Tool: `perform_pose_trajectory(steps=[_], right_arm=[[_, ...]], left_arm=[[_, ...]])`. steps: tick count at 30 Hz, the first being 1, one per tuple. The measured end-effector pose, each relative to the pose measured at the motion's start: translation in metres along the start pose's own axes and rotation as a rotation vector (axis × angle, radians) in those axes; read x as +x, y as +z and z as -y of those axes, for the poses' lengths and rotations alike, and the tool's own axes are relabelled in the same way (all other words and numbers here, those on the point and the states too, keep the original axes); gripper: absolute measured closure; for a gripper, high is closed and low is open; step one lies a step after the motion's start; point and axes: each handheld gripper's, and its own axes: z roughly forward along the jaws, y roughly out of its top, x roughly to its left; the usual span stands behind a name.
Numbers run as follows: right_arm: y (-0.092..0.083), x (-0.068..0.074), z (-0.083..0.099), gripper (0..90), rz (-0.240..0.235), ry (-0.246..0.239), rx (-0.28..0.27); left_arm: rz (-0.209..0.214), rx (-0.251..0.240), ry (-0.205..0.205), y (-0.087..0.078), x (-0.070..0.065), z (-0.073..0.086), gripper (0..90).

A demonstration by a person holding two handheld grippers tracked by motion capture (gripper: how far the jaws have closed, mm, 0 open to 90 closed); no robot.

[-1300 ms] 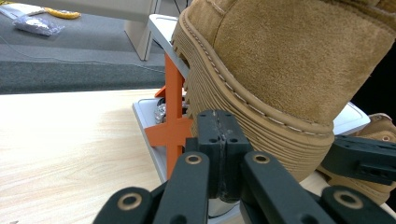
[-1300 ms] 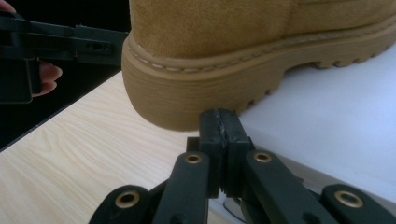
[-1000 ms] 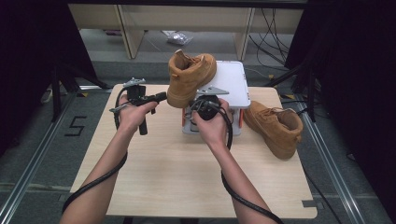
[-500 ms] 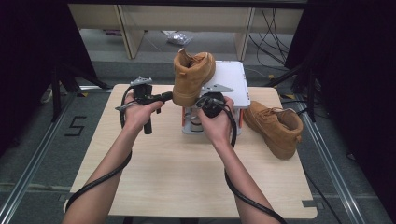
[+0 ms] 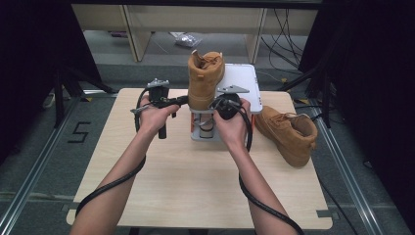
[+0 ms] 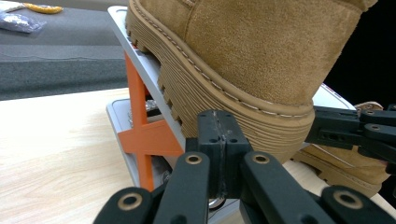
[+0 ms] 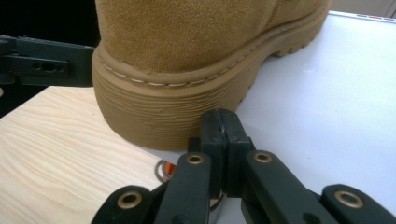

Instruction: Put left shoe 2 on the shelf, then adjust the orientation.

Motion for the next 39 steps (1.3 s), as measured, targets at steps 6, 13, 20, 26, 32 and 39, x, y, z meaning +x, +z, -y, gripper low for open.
perform_pose_trajectory(steps=[6,13,20,26,32,39], right_arm=[[0.001,-0.004,-0.001,90.0,0.016,-0.003,0.01],[-0.003,-0.004,0.0,87.5,0.031,-0.012,0.005],[-0.019,-0.013,0.001,76.6,0.048,-0.014,-0.009],[-0.042,-0.033,0.011,66.2,0.073,0.015,-0.034],[-0.059,-0.054,0.021,58.5,0.093,0.044,-0.025],[-0.069,-0.071,0.032,54.9,0.086,0.083,-0.003]], left_arm=[[-0.004,0.012,0.006,0.004,-0.003,0.0,89.6],[-0.006,-0.02,0.03,0.0,-0.003,0.003,85.1],[-0.019,-0.095,0.081,-0.033,0.001,0.009,73.3],[-0.024,-0.138,0.091,-0.064,0.011,0.032,58.1],[-0.039,-0.125,0.052,-0.071,0.023,0.061,47.7],[-0.051,-0.117,0.023,-0.079,0.028,0.088,44.3]])
